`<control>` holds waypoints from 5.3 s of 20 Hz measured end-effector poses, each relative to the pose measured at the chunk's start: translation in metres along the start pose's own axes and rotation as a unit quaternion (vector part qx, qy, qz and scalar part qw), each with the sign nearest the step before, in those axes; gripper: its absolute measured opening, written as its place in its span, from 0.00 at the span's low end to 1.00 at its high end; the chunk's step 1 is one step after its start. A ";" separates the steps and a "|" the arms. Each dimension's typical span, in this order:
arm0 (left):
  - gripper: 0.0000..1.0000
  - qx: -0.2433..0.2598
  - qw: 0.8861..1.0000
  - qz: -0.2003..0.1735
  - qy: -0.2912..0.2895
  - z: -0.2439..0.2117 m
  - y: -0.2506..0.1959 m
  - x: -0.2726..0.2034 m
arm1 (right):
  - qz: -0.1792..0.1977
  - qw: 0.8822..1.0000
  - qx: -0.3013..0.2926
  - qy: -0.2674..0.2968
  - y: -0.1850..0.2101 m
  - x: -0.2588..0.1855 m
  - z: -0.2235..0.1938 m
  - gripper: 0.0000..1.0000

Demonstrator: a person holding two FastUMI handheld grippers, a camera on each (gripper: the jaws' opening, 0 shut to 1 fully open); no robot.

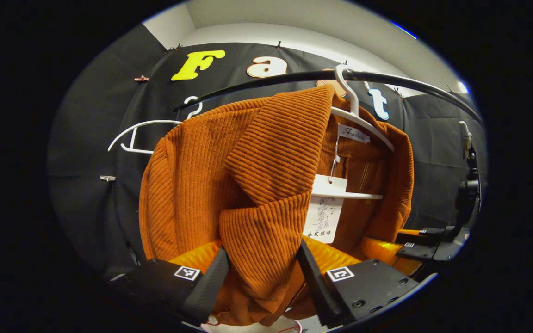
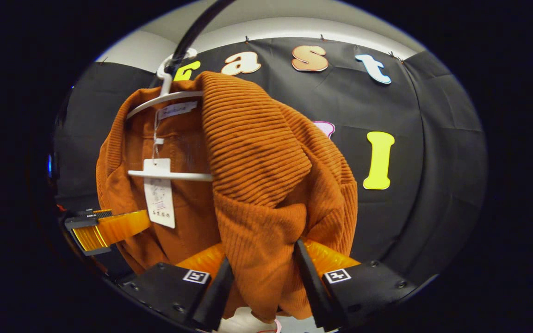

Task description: Grasp the clothes on the hanger with both hands and then place them into the laundry hamper below.

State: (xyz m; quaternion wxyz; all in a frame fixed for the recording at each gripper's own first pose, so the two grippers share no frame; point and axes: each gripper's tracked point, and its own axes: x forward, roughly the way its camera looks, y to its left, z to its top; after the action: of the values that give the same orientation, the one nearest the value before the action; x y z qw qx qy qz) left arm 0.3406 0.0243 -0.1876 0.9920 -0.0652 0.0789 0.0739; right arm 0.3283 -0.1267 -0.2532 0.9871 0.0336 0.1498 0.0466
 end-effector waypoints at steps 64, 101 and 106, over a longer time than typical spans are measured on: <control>0.08 0.031 0.986 0.009 0.161 -0.113 0.030 -0.022 | 0.086 0.981 0.140 0.103 0.015 -0.012 -0.086 0.11; 0.96 -0.034 0.930 0.017 0.365 -0.251 0.045 -0.039 | 0.141 0.927 0.079 0.337 0.094 -0.046 -0.246 0.97; 0.95 -0.032 0.934 0.013 0.357 -0.243 0.044 -0.057 | 0.142 0.931 0.083 0.325 0.102 -0.062 -0.235 0.97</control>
State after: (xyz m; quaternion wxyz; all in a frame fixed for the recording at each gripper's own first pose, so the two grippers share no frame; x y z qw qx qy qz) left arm 0.2424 0.0252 -0.4209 0.8949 -0.1176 0.4261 0.0611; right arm 0.1914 -0.0193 -0.4505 0.8613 0.1198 0.4590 0.1822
